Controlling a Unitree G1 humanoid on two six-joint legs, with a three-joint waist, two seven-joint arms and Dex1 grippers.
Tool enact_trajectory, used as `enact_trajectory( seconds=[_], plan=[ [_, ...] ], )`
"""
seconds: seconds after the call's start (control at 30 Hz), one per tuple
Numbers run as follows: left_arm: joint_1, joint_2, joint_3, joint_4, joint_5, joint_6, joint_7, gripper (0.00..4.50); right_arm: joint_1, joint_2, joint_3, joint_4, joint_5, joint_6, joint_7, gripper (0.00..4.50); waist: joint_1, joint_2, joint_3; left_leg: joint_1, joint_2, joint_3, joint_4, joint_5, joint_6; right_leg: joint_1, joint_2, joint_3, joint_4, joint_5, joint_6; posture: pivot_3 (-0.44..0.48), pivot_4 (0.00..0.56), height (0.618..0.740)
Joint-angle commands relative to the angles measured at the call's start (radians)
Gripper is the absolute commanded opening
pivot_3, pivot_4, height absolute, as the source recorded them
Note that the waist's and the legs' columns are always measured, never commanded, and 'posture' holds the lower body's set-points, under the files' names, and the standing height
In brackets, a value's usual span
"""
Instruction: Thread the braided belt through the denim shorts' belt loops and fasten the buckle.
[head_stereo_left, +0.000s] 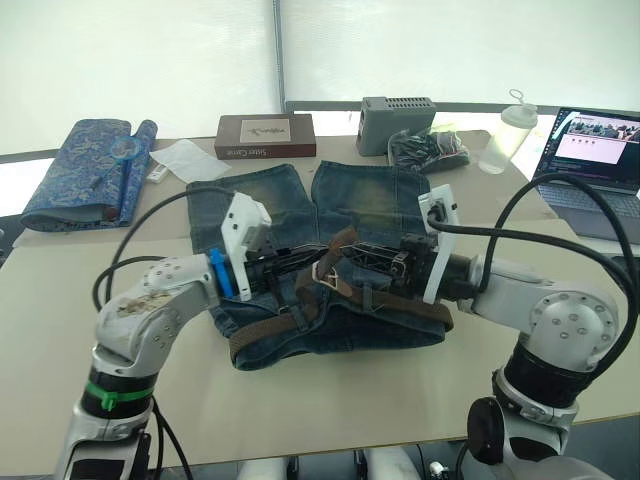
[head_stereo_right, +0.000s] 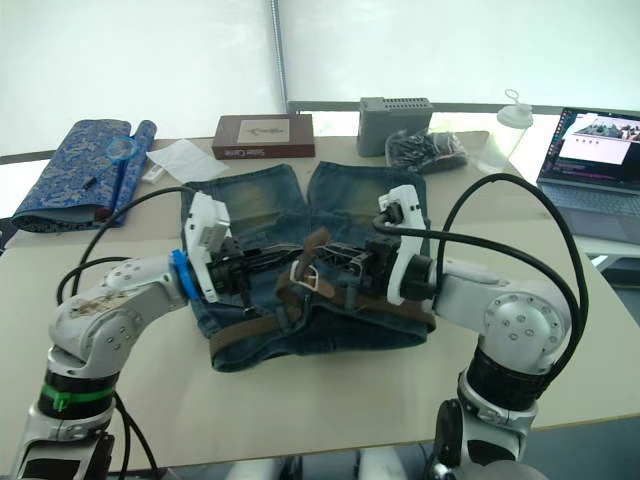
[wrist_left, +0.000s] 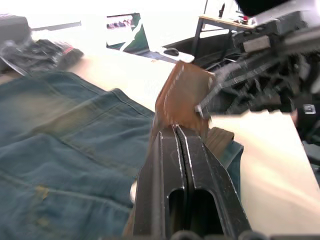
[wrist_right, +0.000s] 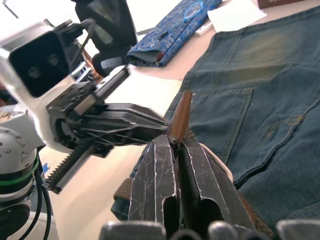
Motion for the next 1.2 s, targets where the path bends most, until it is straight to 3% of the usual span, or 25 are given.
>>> enact_trajectory(
  seconds=[0.03,0.33,0.57,0.63,0.77,0.87,1.1,1.2],
  plan=[
    [-0.023,0.012,-0.069,0.041,0.074,0.008,0.007,0.06,0.006,0.002,0.007,-0.041,0.041,-0.055,-0.001,0.0,0.001,0.0,0.0,0.0,0.0,0.0,0.0,0.0,0.0,0.0,0.0,0.0,0.0,0.0,0.0,0.0,0.15,0.74],
    [0.065,0.041,-0.238,0.133,0.247,-0.043,-0.038,0.06,0.027,-0.013,-0.055,-0.042,0.115,-0.079,-0.06,0.0,0.003,0.0,0.0,0.0,0.0,0.001,0.0,0.0,0.0,0.0,0.0,0.001,0.0,0.0,0.0,0.0,0.15,0.74],
    [0.068,-0.003,-0.253,0.181,0.308,-0.088,-0.037,0.06,0.017,-0.08,-0.093,-0.025,0.223,-0.128,-0.103,0.0,0.008,0.0,0.0,0.0,0.0,0.0,0.0,0.0,0.0,0.0,-0.001,0.001,0.0,0.0,0.0,0.0,0.15,0.74],
    [0.082,-0.007,-0.23,0.168,0.3,-0.109,-0.048,0.06,0.022,-0.105,-0.084,-0.025,0.237,-0.14,-0.116,0.0,0.006,0.0,0.0,0.0,0.0,0.0,0.0,0.0,0.0,0.0,-0.001,0.001,0.0,0.0,0.0,0.0,0.15,0.74],
    [0.148,0.01,-0.076,0.033,0.122,-0.093,-0.133,0.06,0.061,-0.162,-0.024,-0.027,0.181,-0.168,-0.12,0.0,0.002,0.0,0.0,-0.001,0.001,0.001,0.0,0.0,0.0,-0.001,-0.001,0.001,0.0,0.0,0.0,0.0,0.15,0.74],
    [0.155,0.031,-0.085,-0.033,0.116,-0.082,-0.142,0.06,0.062,-0.134,0.002,-0.02,0.214,-0.211,-0.138,0.0,0.002,0.0,0.0,-0.002,0.002,0.001,0.0,0.0,0.0,-0.002,-0.001,0.001,-0.001,0.0,0.0,0.0,0.15,0.74],
    [0.071,-0.023,-0.247,-0.025,0.309,-0.166,-0.054,0.06,0.048,-0.096,0.07,0.008,0.194,-0.276,-0.206,0.0,0.012,0.0,0.0,0.0,0.001,0.001,0.0,0.0,0.0,0.001,-0.001,0.001,-0.001,0.0,0.0,0.0,0.15,0.74],
    [0.056,-0.048,-0.247,0.007,0.352,-0.194,-0.026,0.06,0.037,-0.08,0.07,0.02,0.22,-0.304,-0.234,0.0,0.013,0.0,0.0,-0.001,0.0,0.001,0.0,0.0,0.001,0.0,-0.001,0.001,-0.001,0.0,0.0,0.0,0.15,0.74]
  ],
)
